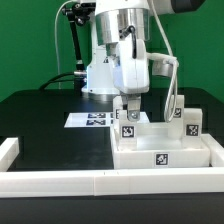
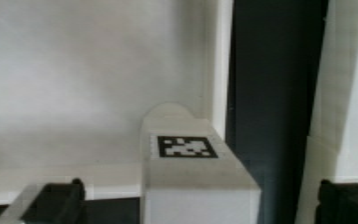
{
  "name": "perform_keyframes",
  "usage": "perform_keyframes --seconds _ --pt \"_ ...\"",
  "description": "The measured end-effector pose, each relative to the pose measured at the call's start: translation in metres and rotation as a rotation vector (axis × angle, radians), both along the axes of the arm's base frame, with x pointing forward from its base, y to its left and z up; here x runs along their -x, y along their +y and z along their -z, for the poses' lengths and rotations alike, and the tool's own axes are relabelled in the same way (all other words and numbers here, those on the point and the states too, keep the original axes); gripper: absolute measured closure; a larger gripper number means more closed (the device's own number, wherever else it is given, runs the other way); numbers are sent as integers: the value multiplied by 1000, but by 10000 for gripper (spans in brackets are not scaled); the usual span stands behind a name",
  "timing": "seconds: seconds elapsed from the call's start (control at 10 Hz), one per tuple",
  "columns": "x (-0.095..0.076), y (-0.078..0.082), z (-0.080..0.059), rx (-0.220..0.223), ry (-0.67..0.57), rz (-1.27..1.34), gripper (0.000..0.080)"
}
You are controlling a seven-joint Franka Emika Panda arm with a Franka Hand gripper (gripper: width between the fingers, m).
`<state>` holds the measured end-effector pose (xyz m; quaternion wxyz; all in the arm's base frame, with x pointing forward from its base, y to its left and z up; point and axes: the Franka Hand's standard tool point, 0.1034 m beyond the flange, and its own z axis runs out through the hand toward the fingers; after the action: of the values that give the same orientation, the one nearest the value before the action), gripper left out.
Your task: Assemble square table
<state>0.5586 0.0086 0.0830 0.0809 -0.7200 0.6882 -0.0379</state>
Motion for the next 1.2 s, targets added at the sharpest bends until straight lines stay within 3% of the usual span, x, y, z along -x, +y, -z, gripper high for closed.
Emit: perform_keyframes --seconds 0.4,0.8,1.2 --pt "0 0 0 5 -1 -29 151" --pt "0 3 -2 58 -20 -406 151" --pt "0 -10 0 107 -30 -719 151"
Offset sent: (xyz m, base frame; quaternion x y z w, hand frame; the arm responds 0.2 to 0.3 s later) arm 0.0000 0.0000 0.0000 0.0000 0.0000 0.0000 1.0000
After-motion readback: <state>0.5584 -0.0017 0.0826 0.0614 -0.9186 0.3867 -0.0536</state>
